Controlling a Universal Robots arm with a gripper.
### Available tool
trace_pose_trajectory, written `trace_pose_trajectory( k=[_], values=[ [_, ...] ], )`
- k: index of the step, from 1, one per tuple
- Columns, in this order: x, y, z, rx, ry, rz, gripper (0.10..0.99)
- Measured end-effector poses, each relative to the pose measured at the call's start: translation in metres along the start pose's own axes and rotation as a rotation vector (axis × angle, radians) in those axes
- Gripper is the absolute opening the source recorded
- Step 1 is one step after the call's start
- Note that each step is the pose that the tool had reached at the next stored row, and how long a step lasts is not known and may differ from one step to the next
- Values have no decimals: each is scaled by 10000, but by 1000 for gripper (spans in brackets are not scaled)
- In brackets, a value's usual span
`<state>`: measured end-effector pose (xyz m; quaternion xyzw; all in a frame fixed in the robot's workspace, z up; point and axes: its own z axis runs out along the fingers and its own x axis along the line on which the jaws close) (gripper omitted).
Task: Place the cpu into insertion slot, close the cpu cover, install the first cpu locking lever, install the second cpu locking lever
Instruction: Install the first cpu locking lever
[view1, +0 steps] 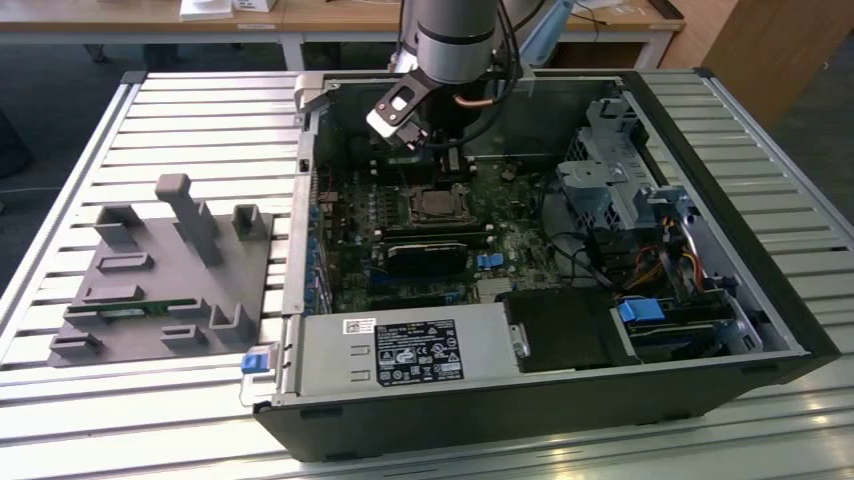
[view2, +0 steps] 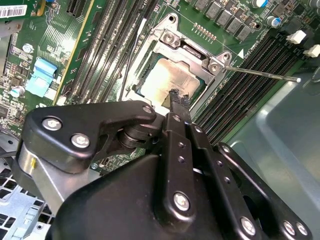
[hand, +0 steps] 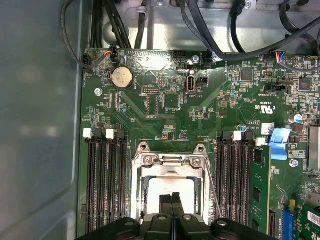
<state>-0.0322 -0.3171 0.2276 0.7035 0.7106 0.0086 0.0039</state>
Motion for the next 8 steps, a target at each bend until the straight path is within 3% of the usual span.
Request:
trace_pose_trajectory(
  k=[8],
  values=[
    [0, 0, -18, 1, -1, 0, 106]
  ],
)
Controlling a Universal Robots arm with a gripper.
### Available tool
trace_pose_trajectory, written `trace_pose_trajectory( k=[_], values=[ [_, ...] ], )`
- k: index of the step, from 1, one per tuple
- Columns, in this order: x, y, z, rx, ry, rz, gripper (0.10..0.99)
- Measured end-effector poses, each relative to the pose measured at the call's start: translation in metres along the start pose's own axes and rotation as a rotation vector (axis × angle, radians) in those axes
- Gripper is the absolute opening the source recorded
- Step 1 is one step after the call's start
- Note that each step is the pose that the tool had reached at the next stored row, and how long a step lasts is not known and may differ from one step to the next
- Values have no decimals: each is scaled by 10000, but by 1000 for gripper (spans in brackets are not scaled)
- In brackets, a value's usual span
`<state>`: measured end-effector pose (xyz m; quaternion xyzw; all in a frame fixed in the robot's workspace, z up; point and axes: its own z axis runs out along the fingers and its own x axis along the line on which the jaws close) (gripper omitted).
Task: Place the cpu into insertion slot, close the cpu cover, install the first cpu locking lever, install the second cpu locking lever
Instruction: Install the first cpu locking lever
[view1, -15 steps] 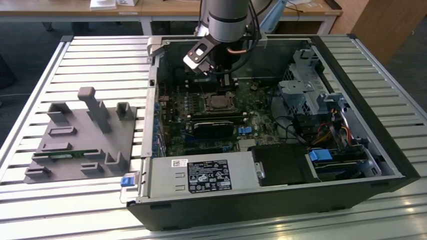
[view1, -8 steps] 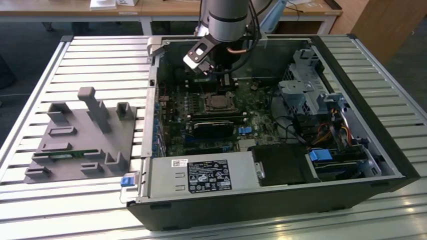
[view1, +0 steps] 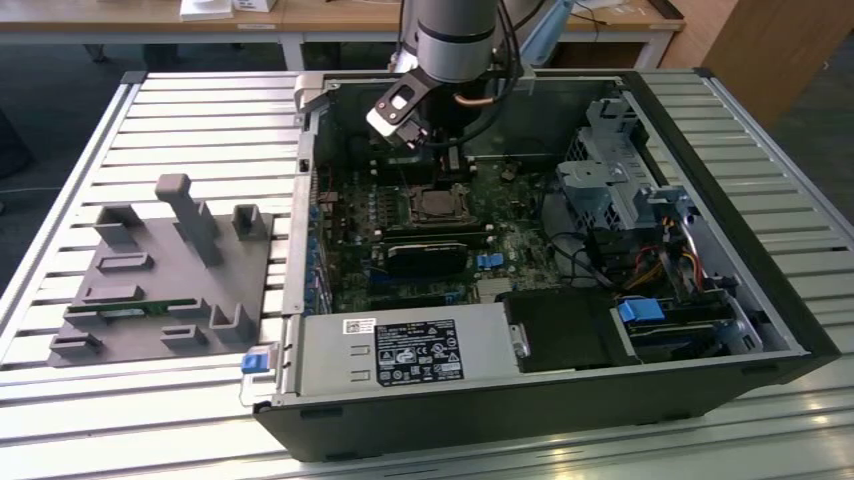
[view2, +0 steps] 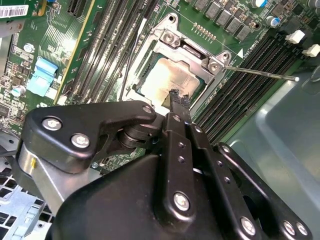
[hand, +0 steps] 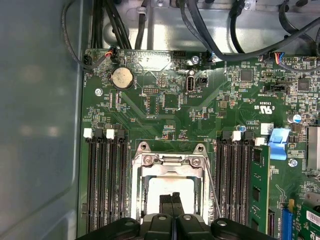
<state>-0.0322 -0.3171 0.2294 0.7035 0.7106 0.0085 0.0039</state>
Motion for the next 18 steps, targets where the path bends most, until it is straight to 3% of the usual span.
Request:
trace_pose_trajectory(
  k=[7, 18],
  values=[
    [1, 1, -82, 0, 0, 2, 106],
    [1, 2, -115, 1, -2, 3, 106]
  ],
)
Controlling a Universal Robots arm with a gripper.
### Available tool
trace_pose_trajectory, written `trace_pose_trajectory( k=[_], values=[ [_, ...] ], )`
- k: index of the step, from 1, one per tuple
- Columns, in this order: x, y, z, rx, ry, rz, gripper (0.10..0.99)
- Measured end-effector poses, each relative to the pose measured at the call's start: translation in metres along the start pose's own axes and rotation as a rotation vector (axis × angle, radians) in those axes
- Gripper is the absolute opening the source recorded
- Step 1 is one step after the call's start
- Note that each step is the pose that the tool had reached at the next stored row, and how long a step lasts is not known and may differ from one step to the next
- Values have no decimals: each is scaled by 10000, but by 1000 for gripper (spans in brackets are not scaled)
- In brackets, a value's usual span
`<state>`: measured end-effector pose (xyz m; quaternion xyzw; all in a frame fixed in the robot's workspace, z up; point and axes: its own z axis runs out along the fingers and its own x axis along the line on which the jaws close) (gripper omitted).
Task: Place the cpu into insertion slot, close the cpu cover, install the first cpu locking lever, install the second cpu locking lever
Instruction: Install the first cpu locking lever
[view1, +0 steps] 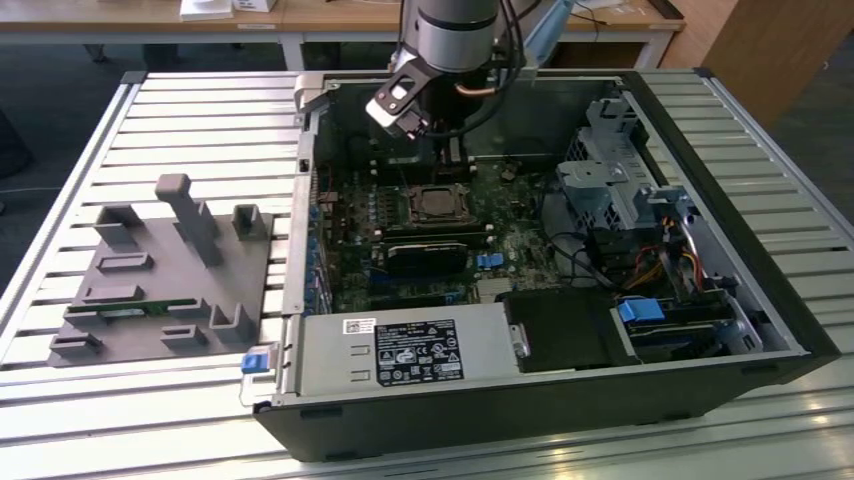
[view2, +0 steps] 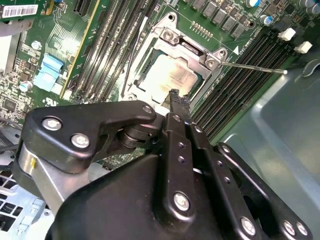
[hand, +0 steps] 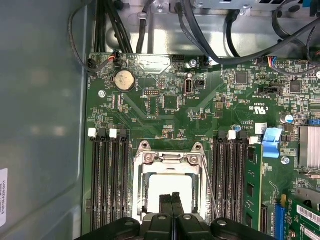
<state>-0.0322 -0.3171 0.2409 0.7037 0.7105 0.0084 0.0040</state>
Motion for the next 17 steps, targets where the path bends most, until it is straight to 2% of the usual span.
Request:
trace_pose_trajectory(
  k=[17],
  values=[
    [1, 1, -62, -1, 2, 0, 106]
  ],
)
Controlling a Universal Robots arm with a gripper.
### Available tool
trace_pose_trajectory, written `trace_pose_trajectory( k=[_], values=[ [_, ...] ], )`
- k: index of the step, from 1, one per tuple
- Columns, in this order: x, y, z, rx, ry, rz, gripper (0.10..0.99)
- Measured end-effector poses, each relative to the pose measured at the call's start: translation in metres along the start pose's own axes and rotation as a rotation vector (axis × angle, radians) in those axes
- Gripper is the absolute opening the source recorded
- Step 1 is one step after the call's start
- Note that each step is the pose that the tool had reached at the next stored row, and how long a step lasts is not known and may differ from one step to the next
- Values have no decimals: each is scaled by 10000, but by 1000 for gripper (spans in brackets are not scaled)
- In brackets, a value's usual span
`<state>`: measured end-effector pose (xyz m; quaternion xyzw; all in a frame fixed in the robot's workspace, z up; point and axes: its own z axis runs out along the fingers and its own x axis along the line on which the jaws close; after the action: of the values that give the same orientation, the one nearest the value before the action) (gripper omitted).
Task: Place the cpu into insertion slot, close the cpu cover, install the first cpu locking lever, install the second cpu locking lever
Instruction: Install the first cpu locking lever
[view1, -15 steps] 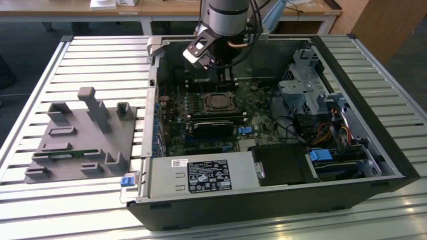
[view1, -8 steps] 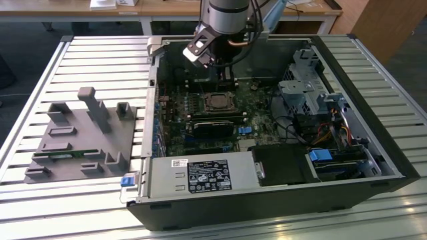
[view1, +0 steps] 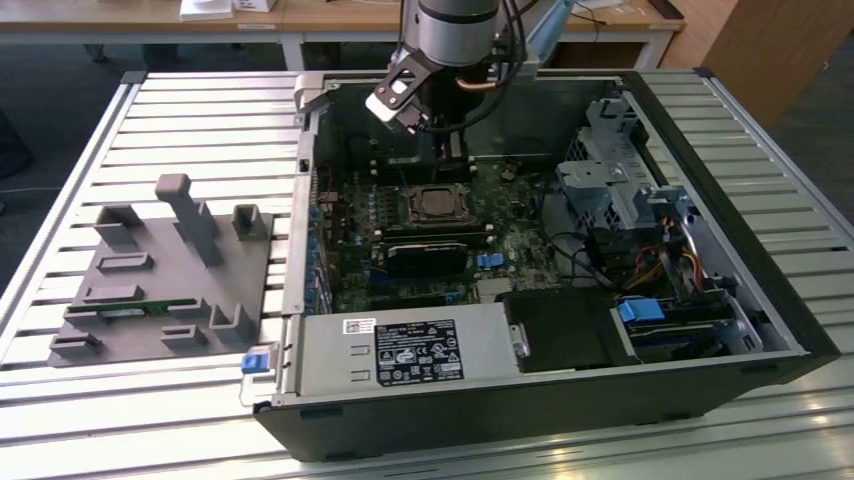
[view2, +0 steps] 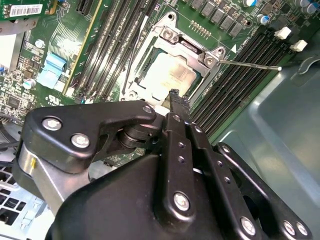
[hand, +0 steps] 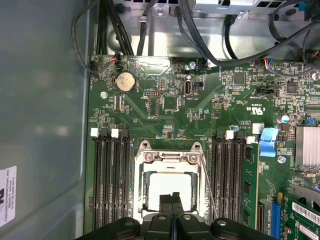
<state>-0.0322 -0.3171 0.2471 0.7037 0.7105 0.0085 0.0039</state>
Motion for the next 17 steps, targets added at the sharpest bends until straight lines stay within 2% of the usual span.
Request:
trace_pose_trajectory(
  k=[17],
  values=[
    [0, 0, -33, 1, -2, 0, 106]
  ],
)
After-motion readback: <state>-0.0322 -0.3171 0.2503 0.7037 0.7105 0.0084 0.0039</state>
